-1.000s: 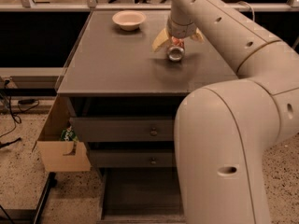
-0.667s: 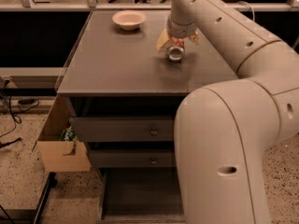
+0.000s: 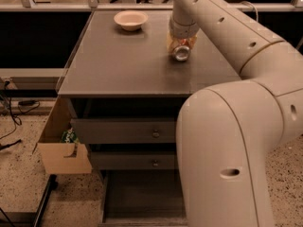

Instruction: Place coke can into bottom drawer

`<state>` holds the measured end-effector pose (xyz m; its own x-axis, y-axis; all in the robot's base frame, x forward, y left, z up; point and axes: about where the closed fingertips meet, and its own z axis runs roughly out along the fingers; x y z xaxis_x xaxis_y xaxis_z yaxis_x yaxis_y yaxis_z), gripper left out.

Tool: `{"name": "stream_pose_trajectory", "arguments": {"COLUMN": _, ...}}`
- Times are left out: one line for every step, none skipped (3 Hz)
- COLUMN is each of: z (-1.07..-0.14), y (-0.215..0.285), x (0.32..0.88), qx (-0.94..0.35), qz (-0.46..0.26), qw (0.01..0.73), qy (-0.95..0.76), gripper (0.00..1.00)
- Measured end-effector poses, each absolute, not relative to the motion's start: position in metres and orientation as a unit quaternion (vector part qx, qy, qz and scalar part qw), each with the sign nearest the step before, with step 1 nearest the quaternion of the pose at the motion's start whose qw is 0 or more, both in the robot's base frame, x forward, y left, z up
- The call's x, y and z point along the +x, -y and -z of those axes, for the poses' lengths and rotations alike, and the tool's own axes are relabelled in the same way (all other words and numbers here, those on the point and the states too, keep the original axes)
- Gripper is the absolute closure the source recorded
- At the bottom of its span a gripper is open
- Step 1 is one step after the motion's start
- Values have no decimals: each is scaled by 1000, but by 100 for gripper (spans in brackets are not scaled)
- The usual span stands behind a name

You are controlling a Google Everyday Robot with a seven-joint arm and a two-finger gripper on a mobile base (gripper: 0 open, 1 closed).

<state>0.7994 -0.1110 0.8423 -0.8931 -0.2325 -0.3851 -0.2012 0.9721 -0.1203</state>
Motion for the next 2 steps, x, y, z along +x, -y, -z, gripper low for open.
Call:
{"name": "stream_pose_trajectory", "arguments": {"z": -842, "y": 111, "x": 799, "qx": -112, "qz": 39, "qw": 202, "qy": -972, "gripper": 95}}
{"name": "stream_pose_trajectory", "arguments": {"z": -849, "y": 111, "x": 797, "qx": -118, "qz": 38, "qw": 207, "qy": -970, "gripper": 100}}
